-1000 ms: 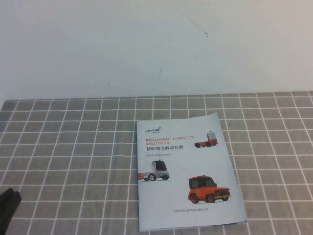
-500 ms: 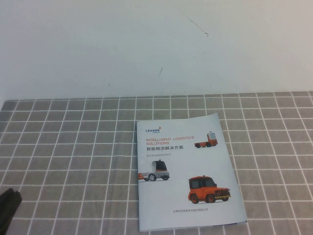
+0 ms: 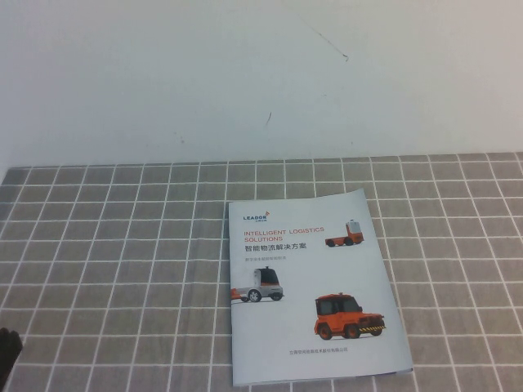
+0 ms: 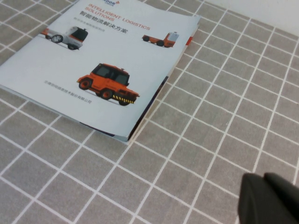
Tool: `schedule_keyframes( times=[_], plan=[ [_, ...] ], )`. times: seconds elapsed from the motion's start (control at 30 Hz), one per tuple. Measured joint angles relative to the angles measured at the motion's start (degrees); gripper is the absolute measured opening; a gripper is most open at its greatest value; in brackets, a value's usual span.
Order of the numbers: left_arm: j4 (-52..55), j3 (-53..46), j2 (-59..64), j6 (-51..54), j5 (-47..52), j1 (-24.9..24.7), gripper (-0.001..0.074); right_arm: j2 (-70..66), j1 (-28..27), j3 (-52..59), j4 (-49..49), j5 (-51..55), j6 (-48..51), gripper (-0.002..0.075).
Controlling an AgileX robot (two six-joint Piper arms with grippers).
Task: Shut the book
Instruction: 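Close the open booklet and leave it lying on the table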
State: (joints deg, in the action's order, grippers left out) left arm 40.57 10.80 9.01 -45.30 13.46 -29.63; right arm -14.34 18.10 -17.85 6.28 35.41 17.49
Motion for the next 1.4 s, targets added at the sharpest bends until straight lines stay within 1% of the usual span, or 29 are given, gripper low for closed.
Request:
schedule_keyframes(
  times=[0.07, 0.13, 0.17, 0.23, 0.33, 0.4, 0.63, 0.8, 1.0, 1.13, 1.4],
  plan=[
    [-5.93, 0.00, -0.48, 7.85, 1.56, 2.46, -0.0004, 0.00, 0.00, 0.00, 0.00, 0.00, 0.00, -0.0003],
    [-13.09, 0.00, -0.98, 18.24, 2.01, 5.94, -0.0003, 0.00, 0.00, 0.00, 0.00, 0.00, 0.00, -0.0003],
    [-15.28, 0.00, -1.06, 21.48, 2.01, 7.42, -0.0003, 0.00, 0.00, 0.00, 0.00, 0.00, 0.00, -0.0003],
    [-21.98, -0.29, -1.93, 32.69, 1.14, 11.33, -0.0003, 0.00, 0.00, 0.00, 0.00, 0.00, 0.00, -0.0003],
    [-27.16, -1.72, -3.81, 42.03, -2.07, 15.29, -0.0003, 0.00, 0.00, 0.00, 0.09, 0.00, 0.00, -0.0003],
    [-30.44, -2.99, -5.26, 44.68, -3.16, 17.31, -0.0003, 0.00, 0.00, 0.00, 0.09, 0.00, 0.00, -0.0003],
    [-37.13, -9.06, -9.42, 46.17, -3.69, 23.49, -0.0003, 0.00, 0.00, 0.00, 0.09, 0.00, 0.00, -0.0003],
    [-39.14, -12.09, -9.55, 46.01, -3.12, 26.03, -0.0003, 0.00, 0.00, 0.00, 0.09, 0.00, 0.00, -0.0003],
    [-40.57, -12.09, -9.67, 41.51, 3.55, 26.40, -0.0003, 0.00, 0.00, 0.00, 0.09, 0.00, 0.00, -0.0003],
    [-40.57, -11.97, -9.67, 38.47, 4.14, 26.40, -0.0003, 0.00, 0.00, 0.00, 0.09, 0.00, 0.00, -0.0003],
    [-40.57, -11.97, -9.67, 37.34, 4.22, 26.40, -0.0003, 0.00, 0.00, 0.00, 0.09, 0.00, 0.00, -0.0003]
  ],
)
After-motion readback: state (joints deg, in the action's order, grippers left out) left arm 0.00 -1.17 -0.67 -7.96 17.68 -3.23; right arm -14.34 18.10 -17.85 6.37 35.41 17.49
